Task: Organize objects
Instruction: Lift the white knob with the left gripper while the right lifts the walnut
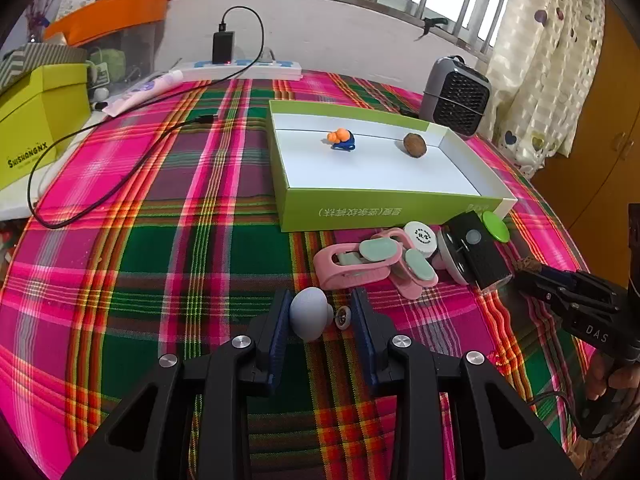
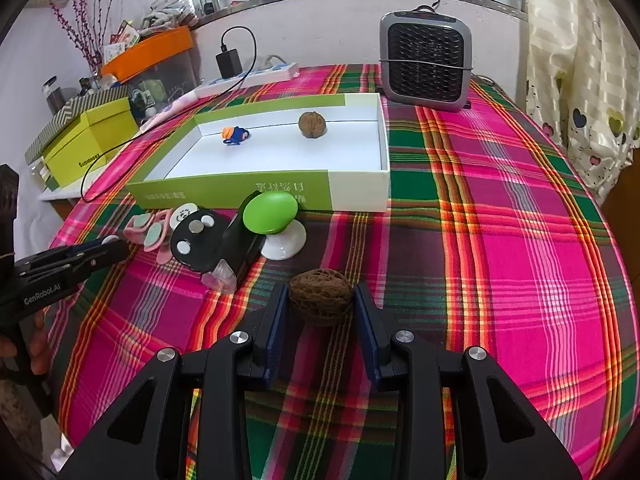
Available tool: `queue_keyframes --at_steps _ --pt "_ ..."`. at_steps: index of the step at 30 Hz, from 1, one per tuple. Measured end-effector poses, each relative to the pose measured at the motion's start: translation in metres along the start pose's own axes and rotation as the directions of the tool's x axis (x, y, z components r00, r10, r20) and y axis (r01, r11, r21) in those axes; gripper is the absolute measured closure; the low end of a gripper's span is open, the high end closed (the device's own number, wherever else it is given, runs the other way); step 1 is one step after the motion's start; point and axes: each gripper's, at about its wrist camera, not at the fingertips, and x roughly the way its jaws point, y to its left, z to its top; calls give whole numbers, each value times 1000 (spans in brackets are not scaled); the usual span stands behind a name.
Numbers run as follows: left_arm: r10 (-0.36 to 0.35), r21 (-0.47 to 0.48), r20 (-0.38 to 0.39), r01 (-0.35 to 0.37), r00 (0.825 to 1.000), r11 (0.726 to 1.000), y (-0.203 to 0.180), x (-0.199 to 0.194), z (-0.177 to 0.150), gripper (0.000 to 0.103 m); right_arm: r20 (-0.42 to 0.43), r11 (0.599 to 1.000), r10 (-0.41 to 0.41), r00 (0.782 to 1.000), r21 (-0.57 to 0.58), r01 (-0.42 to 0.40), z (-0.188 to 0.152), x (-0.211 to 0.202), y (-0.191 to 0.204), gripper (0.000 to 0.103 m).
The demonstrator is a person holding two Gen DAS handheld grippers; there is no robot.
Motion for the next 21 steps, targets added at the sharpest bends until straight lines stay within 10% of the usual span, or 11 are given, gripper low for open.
queue_keyframes --at_steps 21 --pt "42 0 10 -42 999 999 -3 -2 -1 74 -5 1000 5 1000 -1 -5 -1 -1 3 69"
